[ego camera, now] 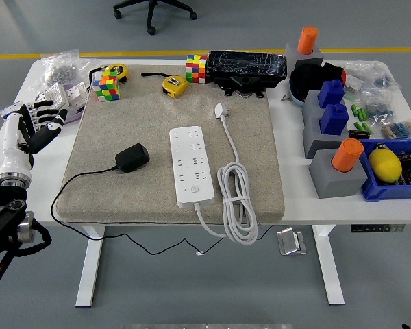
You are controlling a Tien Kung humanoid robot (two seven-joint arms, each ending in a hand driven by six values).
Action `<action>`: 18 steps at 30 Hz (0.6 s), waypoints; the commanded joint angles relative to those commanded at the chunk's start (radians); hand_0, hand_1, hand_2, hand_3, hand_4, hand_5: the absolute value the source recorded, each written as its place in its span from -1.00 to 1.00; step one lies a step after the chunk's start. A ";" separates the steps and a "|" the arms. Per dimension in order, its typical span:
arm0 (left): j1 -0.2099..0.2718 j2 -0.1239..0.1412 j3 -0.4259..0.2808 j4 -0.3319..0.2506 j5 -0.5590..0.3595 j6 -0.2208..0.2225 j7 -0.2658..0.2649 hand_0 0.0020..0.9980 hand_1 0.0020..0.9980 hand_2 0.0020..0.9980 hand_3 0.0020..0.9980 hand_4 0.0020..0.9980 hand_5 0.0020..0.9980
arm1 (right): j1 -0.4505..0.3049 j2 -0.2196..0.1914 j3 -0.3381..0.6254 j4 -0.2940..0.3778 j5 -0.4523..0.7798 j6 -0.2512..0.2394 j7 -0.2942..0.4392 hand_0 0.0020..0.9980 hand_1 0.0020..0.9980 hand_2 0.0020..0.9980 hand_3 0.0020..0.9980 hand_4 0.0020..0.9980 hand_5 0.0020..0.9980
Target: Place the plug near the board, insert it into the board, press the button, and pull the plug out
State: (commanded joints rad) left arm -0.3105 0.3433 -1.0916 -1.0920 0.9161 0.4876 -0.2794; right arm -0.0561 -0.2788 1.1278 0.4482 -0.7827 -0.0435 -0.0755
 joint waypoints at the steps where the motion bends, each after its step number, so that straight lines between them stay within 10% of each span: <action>1: 0.002 0.001 -0.004 -0.004 0.001 -0.001 0.001 0.00 0.10 0.13 0.20 0.58 -0.43 | 0.000 0.002 0.002 0.000 -0.001 0.000 0.000 0.20 0.32 0.27 0.13 0.95 0.18; 18: 0.018 0.003 -0.020 -0.028 0.008 -0.009 0.012 -0.01 0.08 0.13 0.21 0.58 -0.42 | -0.008 0.008 0.020 -0.002 -0.007 -0.001 0.000 0.21 0.32 0.27 0.13 0.95 0.18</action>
State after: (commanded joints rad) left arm -0.2920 0.3462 -1.1118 -1.1200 0.9241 0.4789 -0.2678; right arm -0.0636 -0.2707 1.1482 0.4467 -0.7900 -0.0446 -0.0750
